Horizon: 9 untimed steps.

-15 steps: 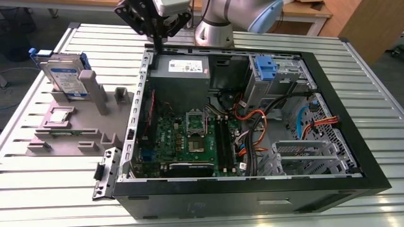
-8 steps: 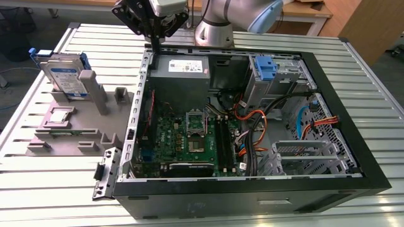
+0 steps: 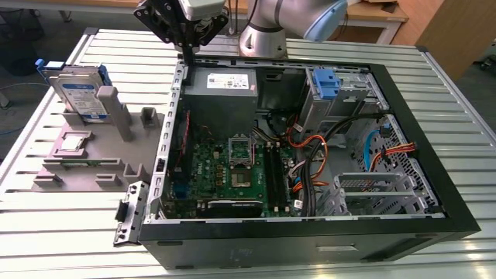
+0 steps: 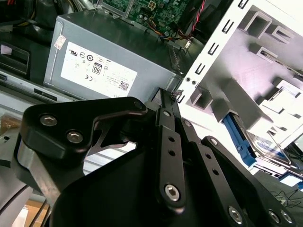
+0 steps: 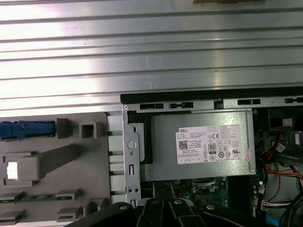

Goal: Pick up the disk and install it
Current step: 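Reach for the disk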

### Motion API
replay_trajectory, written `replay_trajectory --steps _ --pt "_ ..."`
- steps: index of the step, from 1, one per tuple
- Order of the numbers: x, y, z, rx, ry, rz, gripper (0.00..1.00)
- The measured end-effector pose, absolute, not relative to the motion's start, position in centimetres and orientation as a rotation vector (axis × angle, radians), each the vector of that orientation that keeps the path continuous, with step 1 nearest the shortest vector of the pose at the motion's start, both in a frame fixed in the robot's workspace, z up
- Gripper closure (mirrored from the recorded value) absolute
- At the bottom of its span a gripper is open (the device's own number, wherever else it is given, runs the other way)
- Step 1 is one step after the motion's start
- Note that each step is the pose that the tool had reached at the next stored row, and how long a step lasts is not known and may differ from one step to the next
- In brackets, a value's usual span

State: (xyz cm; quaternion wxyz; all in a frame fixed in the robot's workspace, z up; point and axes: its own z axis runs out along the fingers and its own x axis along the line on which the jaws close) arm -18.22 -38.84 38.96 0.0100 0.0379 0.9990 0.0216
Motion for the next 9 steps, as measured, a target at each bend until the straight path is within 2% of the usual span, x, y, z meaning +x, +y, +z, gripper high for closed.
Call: replay_trajectory --steps 9 --pt "-18.59 -38.84 38.92 0.118 3.119 0.067 0.90"
